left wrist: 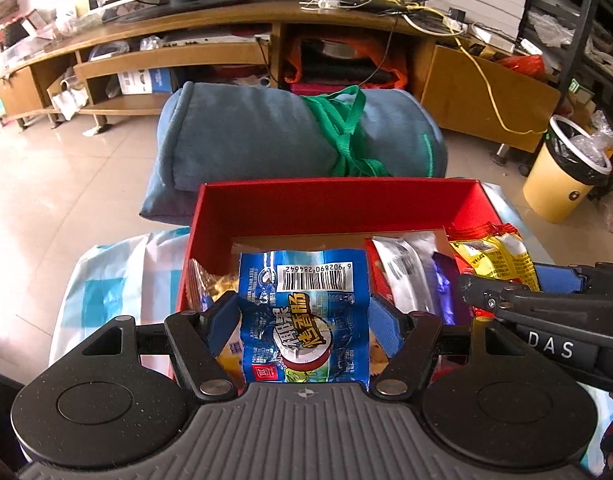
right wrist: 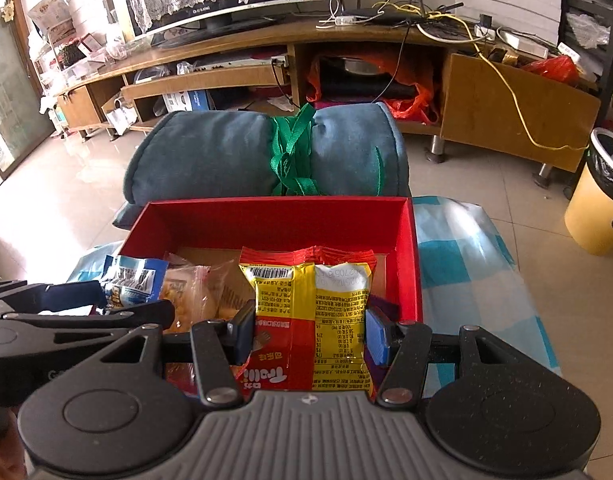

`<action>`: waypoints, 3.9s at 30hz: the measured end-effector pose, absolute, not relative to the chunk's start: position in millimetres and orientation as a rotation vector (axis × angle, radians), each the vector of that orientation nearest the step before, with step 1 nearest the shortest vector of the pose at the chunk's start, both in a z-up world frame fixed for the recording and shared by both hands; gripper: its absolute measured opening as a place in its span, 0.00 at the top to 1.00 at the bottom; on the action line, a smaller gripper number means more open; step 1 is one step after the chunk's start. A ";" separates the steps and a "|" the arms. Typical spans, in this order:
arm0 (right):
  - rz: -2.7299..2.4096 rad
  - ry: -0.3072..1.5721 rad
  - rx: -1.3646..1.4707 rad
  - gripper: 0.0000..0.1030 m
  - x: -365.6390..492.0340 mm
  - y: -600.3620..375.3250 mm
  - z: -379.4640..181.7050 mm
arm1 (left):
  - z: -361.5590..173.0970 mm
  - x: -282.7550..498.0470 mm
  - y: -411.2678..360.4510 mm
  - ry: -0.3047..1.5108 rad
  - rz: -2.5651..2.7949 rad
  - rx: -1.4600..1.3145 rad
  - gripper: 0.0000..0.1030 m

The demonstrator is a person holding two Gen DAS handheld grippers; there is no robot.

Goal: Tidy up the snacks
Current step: 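Carry the sausage packet and chips bag into the red box and release, then move the right tool to the clear silver packet while the left tool nears the Kaprons wafer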

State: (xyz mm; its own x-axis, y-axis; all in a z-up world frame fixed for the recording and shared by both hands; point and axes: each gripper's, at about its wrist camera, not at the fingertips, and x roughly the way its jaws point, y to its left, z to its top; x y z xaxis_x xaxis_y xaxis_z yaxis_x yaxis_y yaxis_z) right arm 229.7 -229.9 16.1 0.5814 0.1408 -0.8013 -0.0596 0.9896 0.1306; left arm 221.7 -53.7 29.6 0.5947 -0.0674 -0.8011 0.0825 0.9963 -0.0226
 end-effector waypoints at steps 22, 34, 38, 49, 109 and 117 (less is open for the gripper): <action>0.100 0.997 0.076 0.52 259.2 -226.5 -13.0 | 12.3 249.6 -57.0 0.956 -0.038 0.038 0.27; 0.093 1.017 0.069 0.52 264.5 -224.9 -21.4 | 9.7 254.5 -54.6 0.963 -0.034 0.021 0.23; 0.090 1.012 0.076 0.52 264.9 -225.9 -20.3 | 11.0 255.7 -53.5 0.960 -0.027 0.012 0.20; 0.090 0.985 0.086 0.51 261.9 -228.6 -12.8 | 20.3 252.7 -51.3 0.934 -0.030 -0.011 0.17; -0.265 1.269 0.473 0.39 -15.5 -219.2 -56.8 | 11.0 126.6 -149.0 0.991 -0.559 0.179 0.16; -0.233 1.274 0.276 0.52 5.3 -202.6 -56.3 | 10.3 135.5 -135.2 1.002 -0.542 0.147 0.16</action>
